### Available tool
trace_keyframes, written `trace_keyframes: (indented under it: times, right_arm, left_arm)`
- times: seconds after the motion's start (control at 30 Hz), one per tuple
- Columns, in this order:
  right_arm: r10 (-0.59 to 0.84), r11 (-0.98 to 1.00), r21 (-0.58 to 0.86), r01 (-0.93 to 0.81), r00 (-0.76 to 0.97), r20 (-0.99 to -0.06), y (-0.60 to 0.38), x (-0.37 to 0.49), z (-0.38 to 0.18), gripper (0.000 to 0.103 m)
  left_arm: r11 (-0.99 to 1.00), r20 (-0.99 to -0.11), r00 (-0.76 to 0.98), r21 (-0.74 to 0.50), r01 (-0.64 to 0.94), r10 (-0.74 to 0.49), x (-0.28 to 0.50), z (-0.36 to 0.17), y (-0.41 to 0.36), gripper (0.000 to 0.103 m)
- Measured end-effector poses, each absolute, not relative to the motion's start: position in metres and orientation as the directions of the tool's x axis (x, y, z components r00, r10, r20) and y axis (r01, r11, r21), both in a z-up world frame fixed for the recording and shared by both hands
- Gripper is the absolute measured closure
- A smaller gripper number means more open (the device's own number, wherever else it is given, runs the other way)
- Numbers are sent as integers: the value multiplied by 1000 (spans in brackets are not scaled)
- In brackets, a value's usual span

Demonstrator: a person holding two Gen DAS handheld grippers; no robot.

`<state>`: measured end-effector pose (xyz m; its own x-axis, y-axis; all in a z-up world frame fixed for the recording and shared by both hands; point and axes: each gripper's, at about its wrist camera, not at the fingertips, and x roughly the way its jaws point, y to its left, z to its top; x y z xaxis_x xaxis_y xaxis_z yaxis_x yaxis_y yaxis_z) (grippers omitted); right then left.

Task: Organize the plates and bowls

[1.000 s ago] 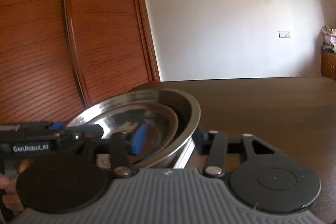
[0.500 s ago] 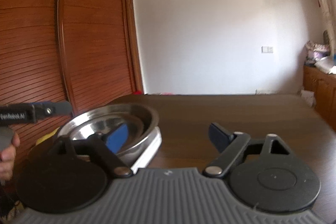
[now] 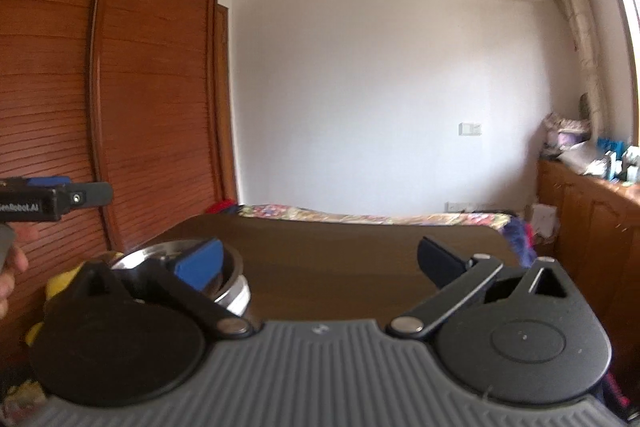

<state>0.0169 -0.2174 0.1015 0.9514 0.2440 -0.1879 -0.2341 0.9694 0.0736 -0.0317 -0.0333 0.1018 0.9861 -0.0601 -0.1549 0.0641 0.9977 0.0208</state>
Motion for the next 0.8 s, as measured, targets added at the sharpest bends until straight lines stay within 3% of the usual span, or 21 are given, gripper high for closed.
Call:
trace_keyframes:
  times: [0.37,0.8]
  right_arm:
    - [163,986,58,-156,972,-167,-220,6,105,0]
    - [116,993,53,-108,976,-182,-221,1,95,0]
  left_arm:
    - [993,-150,983,29,113,-107,-56,96,-49,0]
    - [997,-197,979,49,57,-46,-58,75,-44,0]
